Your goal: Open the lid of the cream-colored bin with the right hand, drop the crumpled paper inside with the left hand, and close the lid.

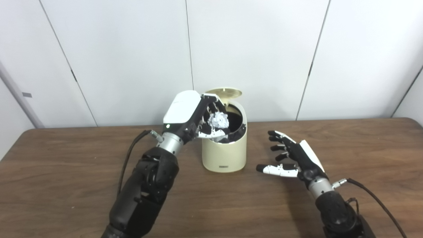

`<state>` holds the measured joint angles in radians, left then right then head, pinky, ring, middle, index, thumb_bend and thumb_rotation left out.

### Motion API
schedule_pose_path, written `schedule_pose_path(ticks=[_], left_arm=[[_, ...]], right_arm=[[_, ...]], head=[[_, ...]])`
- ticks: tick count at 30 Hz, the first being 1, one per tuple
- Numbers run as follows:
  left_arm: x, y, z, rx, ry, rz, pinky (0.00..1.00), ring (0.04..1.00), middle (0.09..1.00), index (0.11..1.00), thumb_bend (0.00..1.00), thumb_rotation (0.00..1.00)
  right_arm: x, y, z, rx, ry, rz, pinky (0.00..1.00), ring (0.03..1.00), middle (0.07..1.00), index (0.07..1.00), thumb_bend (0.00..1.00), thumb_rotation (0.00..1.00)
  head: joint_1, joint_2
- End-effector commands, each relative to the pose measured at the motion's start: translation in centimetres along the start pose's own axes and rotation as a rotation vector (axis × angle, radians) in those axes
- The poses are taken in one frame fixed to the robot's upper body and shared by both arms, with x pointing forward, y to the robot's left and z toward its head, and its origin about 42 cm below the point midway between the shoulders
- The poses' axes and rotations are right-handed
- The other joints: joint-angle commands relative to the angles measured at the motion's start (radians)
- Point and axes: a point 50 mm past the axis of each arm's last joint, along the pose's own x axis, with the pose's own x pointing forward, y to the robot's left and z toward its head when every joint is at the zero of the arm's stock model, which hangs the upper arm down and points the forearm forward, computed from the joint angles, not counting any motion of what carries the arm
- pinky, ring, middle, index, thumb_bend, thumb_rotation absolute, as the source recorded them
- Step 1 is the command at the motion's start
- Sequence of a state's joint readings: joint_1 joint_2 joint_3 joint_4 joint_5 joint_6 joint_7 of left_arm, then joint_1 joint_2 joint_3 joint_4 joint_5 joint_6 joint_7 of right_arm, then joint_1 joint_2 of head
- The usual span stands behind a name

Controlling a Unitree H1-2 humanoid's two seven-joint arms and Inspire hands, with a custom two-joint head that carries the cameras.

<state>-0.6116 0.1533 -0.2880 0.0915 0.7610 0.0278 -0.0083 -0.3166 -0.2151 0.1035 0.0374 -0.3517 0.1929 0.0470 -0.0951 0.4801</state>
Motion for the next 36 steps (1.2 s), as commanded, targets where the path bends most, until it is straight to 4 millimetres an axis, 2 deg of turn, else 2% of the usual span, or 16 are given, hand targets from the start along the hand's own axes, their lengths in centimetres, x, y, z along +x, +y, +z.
schedule_pose_path(ticks=[1, 16, 29, 35, 36], left_arm=[[2.0, 1.9, 1.2, 0.035, -0.065, 0.085, 0.32, 0.374, 0.476, 0.531, 0.5, 0.0], [3.2, 0.6, -0.1, 0.08, -0.059, 0.195, 0.3, 0.372, 0.483, 0.526, 0.5, 0.0], [3.6, -0.3, -0.3, 0.054, -0.057, 0.189, 0.31, 0.382, 0.487, 0.527, 0.5, 0.0], [3.5, -0.2, -0.5, 0.072, -0.062, 0.125, 0.38, 0.414, 0.499, 0.519, 0.5, 0.0], [3.5, -0.1, -0.5, 0.077, -0.064, 0.118, 0.41, 0.469, 0.537, 0.503, 0.51, 0.04]], right_arm=[[0.4, -1.0, 1.6, -0.003, -0.072, -0.031, 0.61, 0.768, 0.859, 0.864, 0.74, 0.33], [0.0, -0.7, 1.5, 0.001, -0.065, -0.034, 0.59, 0.765, 0.868, 0.872, 0.74, 0.34], [-0.2, -0.8, 1.4, 0.012, -0.063, -0.034, 0.6, 0.765, 0.859, 0.873, 0.75, 0.33], [-0.1, -1.0, 1.4, 0.013, -0.062, -0.029, 0.61, 0.775, 0.875, 0.876, 0.73, 0.34], [-0.1, -1.0, 1.5, 0.009, -0.063, -0.03, 0.61, 0.773, 0.875, 0.873, 0.73, 0.34]], head=[[-0.001, 0.003], [-0.007, 0.008], [-0.009, 0.014], [-0.006, 0.017], [-0.006, 0.017]])
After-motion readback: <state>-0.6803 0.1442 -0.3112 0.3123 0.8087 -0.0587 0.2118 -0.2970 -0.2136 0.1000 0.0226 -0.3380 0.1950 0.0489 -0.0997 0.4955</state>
